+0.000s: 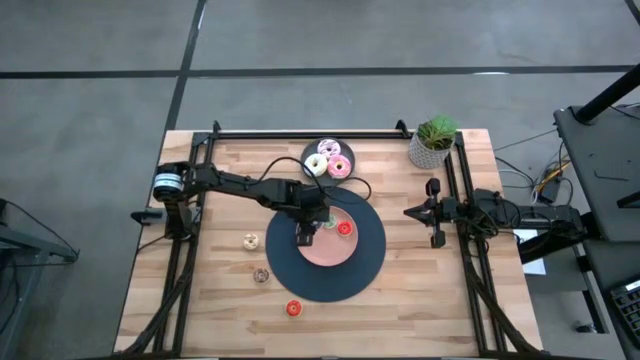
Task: Pick & Place donuts
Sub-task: Put the small blue donut on the pink plate
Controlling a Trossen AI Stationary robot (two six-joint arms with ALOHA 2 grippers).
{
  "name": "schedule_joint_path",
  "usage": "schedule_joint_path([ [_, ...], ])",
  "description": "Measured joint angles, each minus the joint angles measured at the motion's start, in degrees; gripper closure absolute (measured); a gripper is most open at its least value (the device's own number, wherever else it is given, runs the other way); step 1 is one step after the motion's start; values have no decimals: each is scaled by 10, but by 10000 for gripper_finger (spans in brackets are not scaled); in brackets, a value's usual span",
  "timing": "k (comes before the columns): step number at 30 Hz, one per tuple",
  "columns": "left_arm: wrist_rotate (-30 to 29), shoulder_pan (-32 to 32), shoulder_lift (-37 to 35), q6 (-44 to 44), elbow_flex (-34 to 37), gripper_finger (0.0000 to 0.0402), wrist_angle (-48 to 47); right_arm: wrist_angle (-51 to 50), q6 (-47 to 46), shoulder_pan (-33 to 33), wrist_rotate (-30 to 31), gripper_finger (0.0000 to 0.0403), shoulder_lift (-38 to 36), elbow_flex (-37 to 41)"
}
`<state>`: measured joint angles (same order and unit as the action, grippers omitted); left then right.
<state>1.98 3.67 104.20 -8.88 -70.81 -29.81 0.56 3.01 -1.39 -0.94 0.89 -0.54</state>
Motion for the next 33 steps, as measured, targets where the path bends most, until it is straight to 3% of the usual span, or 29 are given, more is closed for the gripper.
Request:
schedule_joint_path([
  [33, 1, 4, 0, 5, 35, 208, 33, 0, 0, 0, 0, 394, 0, 0],
])
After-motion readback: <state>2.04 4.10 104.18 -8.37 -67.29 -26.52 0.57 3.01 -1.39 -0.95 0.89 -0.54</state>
